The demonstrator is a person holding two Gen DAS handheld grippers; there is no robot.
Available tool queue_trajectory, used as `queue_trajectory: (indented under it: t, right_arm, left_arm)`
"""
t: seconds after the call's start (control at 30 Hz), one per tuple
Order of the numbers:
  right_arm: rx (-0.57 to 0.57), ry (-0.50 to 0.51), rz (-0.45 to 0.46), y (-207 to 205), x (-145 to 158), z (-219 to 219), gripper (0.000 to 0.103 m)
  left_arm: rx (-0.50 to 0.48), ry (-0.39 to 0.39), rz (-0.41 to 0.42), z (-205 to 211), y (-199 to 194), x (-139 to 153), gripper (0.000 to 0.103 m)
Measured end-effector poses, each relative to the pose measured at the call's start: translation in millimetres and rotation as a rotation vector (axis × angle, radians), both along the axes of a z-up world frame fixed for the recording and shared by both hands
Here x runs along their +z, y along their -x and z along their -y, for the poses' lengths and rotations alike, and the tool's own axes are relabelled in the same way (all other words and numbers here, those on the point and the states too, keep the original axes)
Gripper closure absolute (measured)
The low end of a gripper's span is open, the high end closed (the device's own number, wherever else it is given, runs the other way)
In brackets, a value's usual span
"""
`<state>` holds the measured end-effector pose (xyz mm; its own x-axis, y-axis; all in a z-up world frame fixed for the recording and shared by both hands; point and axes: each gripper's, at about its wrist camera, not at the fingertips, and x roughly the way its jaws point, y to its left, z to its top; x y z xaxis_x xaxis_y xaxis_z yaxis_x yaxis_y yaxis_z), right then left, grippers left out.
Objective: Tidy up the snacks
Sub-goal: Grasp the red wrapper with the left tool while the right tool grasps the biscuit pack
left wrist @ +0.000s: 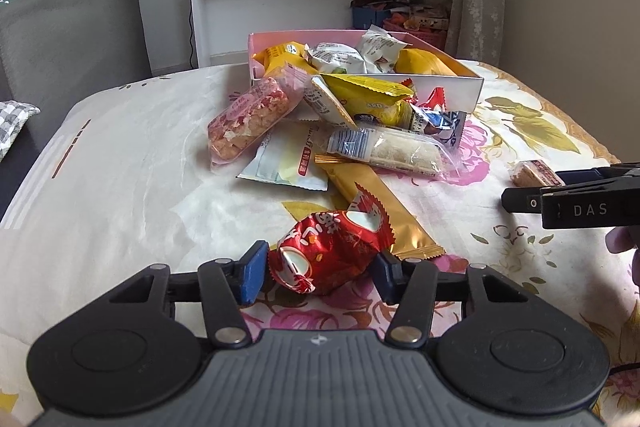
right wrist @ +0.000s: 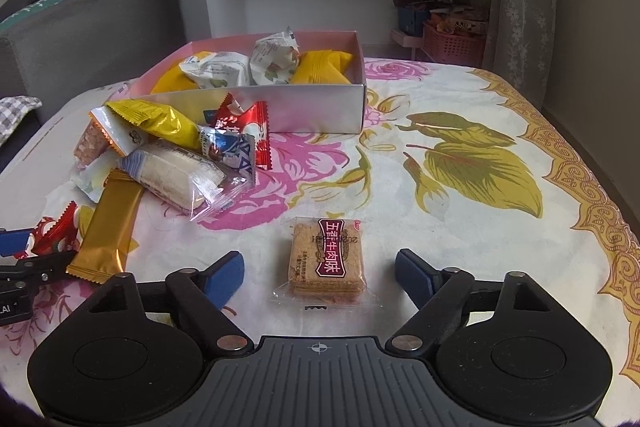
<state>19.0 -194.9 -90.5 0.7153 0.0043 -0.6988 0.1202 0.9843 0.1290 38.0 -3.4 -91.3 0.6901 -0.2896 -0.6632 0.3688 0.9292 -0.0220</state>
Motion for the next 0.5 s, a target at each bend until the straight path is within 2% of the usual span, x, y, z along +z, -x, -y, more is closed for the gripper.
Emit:
queue_trajectory:
  t: [0.07, 0.13, 0.23, 0.27, 0.5]
  right_arm:
    - [0.008, -0.002, 0.002, 0.0, 1.7, -1.9, 0.033]
    - [0.015, -0.006, 0.003, -0.1, 3.6, -3.7, 0.042]
    - [0.017, -0.008, 0.005, -0.6, 5.8, -5.2, 0.062]
    - [0.016, -0.009, 0.004, -1.0, 6.4, -5.2, 0.066]
    - [0.013, -0.025, -0.005, -3.3, 10.1, -5.9, 0.069]
  left_arm:
    - [-0.005, 0.002, -0.001, 0.0, -0.2, 0.5, 0.054]
    - [-0.010, 0.002, -0.010, 0.2, -1.4, 0.3, 0.062]
    - [-0.010, 0.002, -0.012, 0.3, -1.8, 0.2, 0.062]
    - [-0.011, 0.002, -0.012, 0.4, -1.9, 0.3, 0.063]
    - [-0.015, 0.011, -0.024, 0.9, -2.4, 1.8, 0.066]
